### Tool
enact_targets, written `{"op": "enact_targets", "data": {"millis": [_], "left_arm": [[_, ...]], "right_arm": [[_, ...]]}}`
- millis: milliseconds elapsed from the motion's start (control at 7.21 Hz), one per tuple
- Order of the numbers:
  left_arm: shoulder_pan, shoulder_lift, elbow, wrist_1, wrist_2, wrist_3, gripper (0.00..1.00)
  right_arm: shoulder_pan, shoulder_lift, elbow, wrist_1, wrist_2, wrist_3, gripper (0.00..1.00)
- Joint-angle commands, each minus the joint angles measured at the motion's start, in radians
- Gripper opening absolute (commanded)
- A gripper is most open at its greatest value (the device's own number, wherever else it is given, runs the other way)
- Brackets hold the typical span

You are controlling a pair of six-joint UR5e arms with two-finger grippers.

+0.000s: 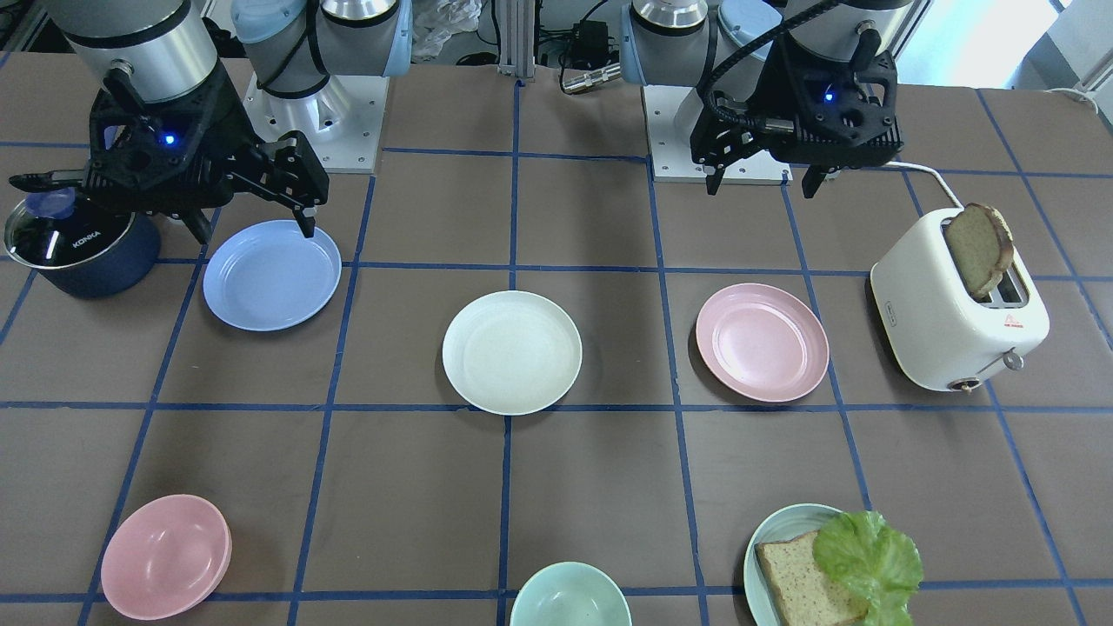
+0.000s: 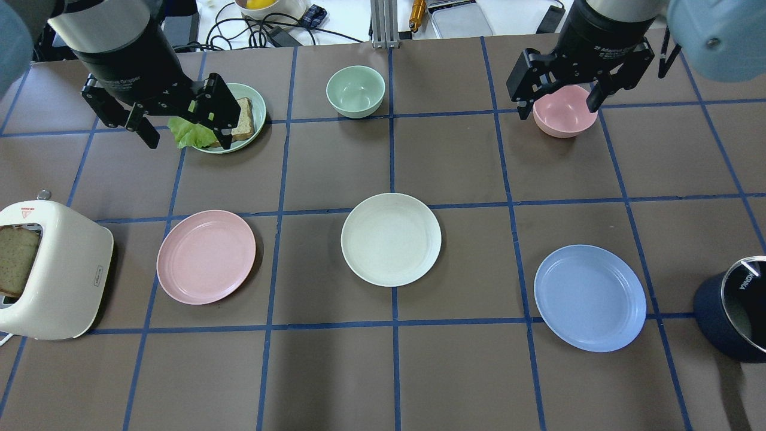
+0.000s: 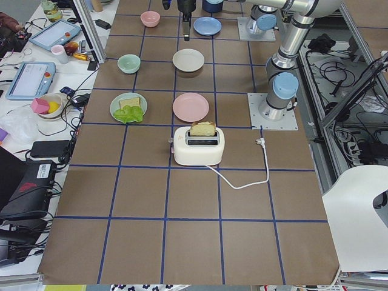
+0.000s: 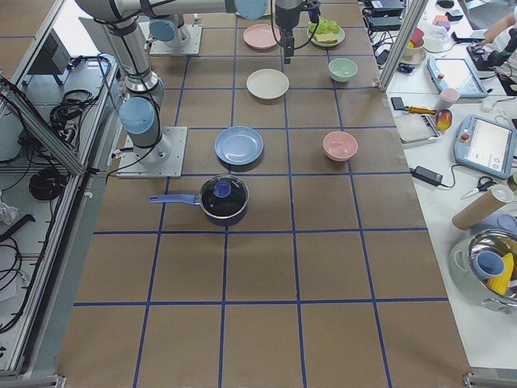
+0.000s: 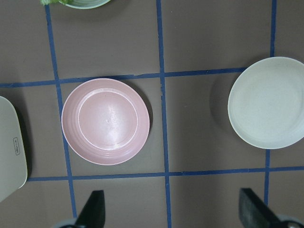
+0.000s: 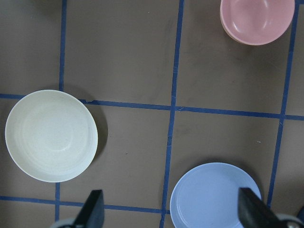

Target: Stack three plates with pink and blue

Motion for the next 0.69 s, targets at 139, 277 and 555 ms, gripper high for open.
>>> {"op": "enact_targets", "data": {"millis": [139, 277, 555], "left_arm": [[0.0, 0.003, -0.002, 0.004, 0.0, 0.0, 1.0], [0.001, -0.004, 0.005, 0.005, 0.0, 0.0, 1.0], [0.0, -0.004, 0.007, 0.004, 0.0, 0.0, 1.0]], "right_arm": [[0.0, 0.0, -0.003, 0.0, -0.011, -0.001, 1.0], [-0.008, 0.0, 0.003, 0.001, -0.014, -0.005, 1.0], [-0.038, 0.0, 0.017, 0.018, -0.017, -0.064, 1.0]]}}
